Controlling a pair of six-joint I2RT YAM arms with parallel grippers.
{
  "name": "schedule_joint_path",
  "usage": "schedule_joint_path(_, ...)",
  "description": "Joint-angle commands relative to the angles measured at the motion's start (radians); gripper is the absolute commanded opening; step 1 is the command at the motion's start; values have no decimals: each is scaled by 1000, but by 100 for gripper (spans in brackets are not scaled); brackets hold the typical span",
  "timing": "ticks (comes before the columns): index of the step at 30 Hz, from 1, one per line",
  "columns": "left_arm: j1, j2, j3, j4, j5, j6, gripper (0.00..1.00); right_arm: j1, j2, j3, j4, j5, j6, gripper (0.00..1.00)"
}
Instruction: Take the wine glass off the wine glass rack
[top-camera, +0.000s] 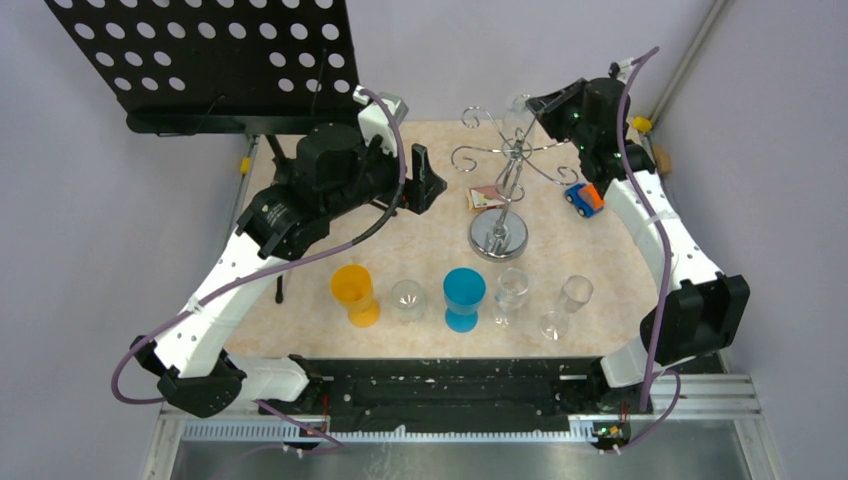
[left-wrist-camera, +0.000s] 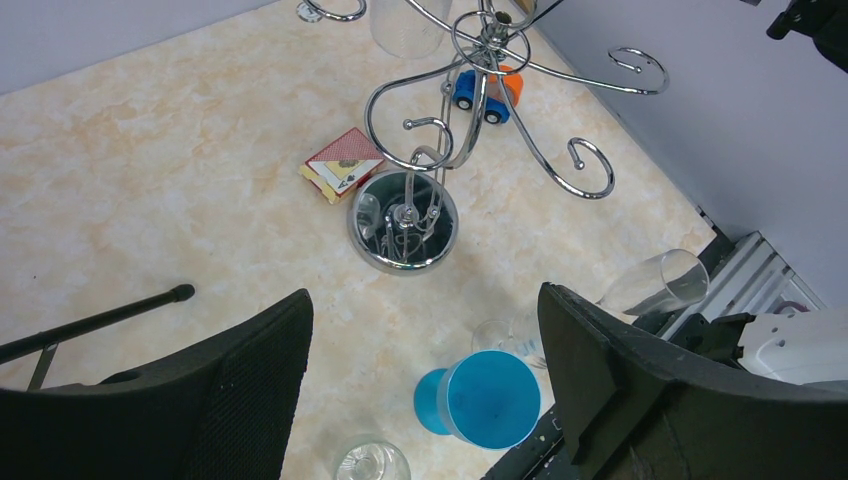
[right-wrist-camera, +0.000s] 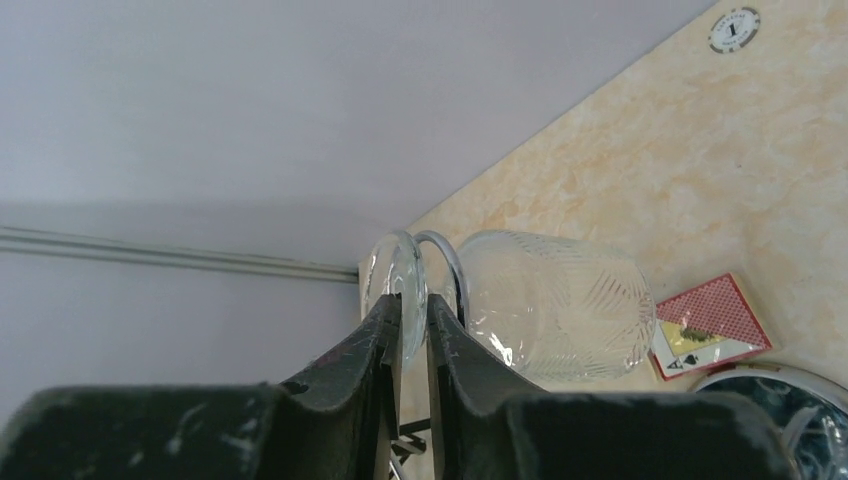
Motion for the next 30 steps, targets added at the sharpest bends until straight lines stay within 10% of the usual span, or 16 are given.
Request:
schedule_joint_path(1, 6, -13, 5, 48, 4, -8, 86, -8, -17, -38, 137, 26, 8, 13)
schedule_joint_path(6, 8, -13, 5, 47, 3, -4, 86, -7, -30, -75, 207, 34, 14, 0)
schedule_joint_path(30, 16, -17, 5, 52, 9, -3, 86, -7, -172, -163, 353, 110, 51, 0)
